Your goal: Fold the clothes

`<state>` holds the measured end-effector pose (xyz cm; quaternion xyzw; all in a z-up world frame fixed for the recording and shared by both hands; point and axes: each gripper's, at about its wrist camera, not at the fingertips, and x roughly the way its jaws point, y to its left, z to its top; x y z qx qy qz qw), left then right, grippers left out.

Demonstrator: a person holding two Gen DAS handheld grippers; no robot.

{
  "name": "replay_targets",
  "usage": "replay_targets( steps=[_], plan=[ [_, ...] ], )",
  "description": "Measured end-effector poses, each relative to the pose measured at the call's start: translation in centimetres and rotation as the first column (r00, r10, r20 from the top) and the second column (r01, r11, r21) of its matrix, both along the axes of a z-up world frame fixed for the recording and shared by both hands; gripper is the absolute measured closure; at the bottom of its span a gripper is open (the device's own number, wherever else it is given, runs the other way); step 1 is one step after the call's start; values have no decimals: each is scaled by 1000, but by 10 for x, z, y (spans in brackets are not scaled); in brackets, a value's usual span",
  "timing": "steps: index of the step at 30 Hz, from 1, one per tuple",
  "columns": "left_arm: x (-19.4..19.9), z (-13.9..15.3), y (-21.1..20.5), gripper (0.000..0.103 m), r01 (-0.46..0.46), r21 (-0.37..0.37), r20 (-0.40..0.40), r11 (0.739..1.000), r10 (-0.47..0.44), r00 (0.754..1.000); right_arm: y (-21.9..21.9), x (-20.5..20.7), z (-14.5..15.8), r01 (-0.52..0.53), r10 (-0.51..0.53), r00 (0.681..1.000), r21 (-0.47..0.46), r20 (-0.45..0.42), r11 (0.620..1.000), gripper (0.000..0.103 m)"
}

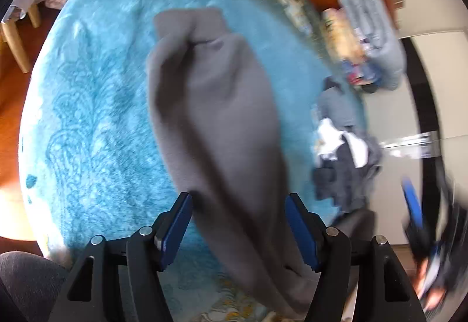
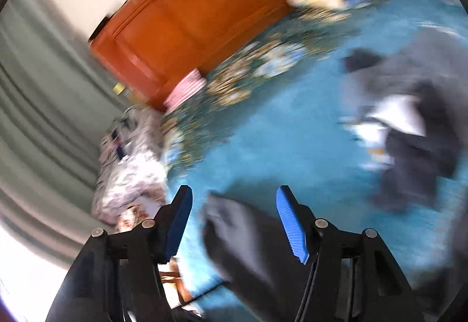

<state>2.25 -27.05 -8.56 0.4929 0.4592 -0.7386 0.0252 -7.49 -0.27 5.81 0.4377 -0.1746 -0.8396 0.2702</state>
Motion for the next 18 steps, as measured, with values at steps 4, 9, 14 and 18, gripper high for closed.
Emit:
replay_targets(
  steps=[4,9,14,18],
  plan=[
    [-15,-9,8,34,15,-52,60,999,-12,998,135,68,-13,253,-255,967,76,16,964,42],
    [-23,-20,14,41,9,-90,119,996,2,993,260,161,-63,505,-525,830,145,189,851,42],
    [-26,-29,14,76,9,-113,159,994,10,987,298,211,-119,603,-601,717,120,353,789,42],
    [-19,-27,9,85,6,-119,149,993,12,989,315,209,-147,730,-655,622,-15,429,683,42]
  ],
)
